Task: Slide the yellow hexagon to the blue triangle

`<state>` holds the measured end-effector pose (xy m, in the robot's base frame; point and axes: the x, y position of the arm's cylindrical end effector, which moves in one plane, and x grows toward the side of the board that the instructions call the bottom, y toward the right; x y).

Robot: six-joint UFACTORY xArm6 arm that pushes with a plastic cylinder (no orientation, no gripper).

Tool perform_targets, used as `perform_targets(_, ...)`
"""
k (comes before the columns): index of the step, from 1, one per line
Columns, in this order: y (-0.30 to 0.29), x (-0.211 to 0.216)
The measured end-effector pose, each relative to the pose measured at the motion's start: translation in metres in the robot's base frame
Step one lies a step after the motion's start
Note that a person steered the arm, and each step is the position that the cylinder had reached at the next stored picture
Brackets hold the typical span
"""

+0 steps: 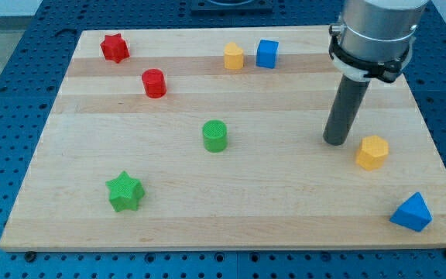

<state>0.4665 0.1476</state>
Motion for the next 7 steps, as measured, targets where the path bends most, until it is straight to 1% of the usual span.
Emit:
perform_targets(5,0.071,0.016)
perform_targets(7,0.069,0.031)
